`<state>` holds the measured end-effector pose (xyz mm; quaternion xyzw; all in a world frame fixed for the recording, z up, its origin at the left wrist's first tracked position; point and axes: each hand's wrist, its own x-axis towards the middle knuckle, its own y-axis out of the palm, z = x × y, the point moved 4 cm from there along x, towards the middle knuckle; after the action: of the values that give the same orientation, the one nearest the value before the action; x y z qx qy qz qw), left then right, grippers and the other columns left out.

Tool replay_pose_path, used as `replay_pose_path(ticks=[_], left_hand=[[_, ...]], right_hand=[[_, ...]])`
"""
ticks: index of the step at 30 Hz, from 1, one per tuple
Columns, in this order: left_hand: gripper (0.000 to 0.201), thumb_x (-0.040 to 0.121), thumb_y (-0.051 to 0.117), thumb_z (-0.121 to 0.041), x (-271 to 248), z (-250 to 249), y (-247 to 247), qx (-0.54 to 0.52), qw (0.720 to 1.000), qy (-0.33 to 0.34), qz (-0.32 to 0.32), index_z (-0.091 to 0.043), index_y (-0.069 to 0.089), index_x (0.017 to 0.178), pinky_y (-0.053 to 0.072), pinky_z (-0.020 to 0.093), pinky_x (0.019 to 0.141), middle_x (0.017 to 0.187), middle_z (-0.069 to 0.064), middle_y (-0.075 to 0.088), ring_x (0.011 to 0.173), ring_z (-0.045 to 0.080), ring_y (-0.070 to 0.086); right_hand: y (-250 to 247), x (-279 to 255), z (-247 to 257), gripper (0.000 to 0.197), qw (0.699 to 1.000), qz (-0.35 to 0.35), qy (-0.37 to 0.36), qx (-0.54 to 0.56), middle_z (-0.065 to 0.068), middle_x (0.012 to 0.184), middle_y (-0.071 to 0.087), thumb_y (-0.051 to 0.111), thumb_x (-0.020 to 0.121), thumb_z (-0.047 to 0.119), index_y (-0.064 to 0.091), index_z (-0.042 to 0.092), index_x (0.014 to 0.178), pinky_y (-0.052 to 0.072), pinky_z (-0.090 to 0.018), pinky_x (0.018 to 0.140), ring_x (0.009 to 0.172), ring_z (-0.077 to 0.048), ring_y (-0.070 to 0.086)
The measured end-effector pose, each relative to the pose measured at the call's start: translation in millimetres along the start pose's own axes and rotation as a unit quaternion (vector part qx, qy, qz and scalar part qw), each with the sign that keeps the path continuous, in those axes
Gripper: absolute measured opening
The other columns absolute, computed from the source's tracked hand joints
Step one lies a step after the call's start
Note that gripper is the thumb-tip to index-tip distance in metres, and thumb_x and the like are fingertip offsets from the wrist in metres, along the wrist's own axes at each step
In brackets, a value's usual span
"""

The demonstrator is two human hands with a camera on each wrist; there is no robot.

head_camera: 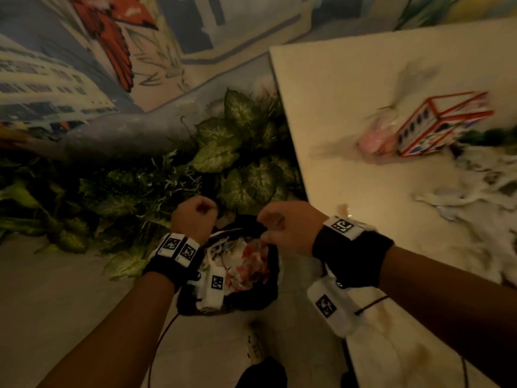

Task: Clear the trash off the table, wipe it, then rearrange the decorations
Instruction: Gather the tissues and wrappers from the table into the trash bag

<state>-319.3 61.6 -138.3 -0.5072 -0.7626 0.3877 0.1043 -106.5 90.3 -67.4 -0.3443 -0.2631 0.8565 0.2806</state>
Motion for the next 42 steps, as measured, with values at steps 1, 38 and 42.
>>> replay_pose_path(ticks=[1,38,42], left_hand=[[0.009,0.079,0.065,-0.013,-2.8,-21.2,-0.5,-0.006,1.0,0.025,-0.006,-0.021,0.067,0.081,0.057,0.039,0.071,0.078,0.003,0.068,0.072,0.022,0.065],[0.114,0.04,0.058,-0.089,-149.9,-338.9,295.1,0.343,0.911,0.083,0.215,-0.035,0.03,0.137,0.036,0.052,0.101,0.135,0.007,0.025,0.122,0.033,0.029],[0.078,0.061,0.074,-0.061,-155.6,-342.2,299.3,0.293,0.932,0.091,0.195,-0.027,0.041,0.124,0.04,0.043,0.093,0.124,0.008,0.03,0.112,0.031,0.035]], right_hand=[[-17.1,-17.9,-8.3,0.032,1.0,-0.012,0.001,0.001,0.007,0.109,0.063,0.066,0.083,0.032,0.061,0.023,0.114,0.047,-0.024,0.086,0.095,-0.01,0.058],[-197.6,-239.8,-304.1,0.066,0.979,-0.009,0.124,-0.16,0.0,0.137,0.037,0.071,0.073,0.043,0.04,0.034,0.131,0.041,-0.039,0.099,0.125,-0.023,0.035],[-175.6,-251.1,-303.6,0.085,0.974,0.001,0.144,-0.174,0.003,0.131,0.033,0.078,0.061,0.052,0.032,0.034,0.13,0.045,-0.037,0.088,0.116,-0.022,0.036]])
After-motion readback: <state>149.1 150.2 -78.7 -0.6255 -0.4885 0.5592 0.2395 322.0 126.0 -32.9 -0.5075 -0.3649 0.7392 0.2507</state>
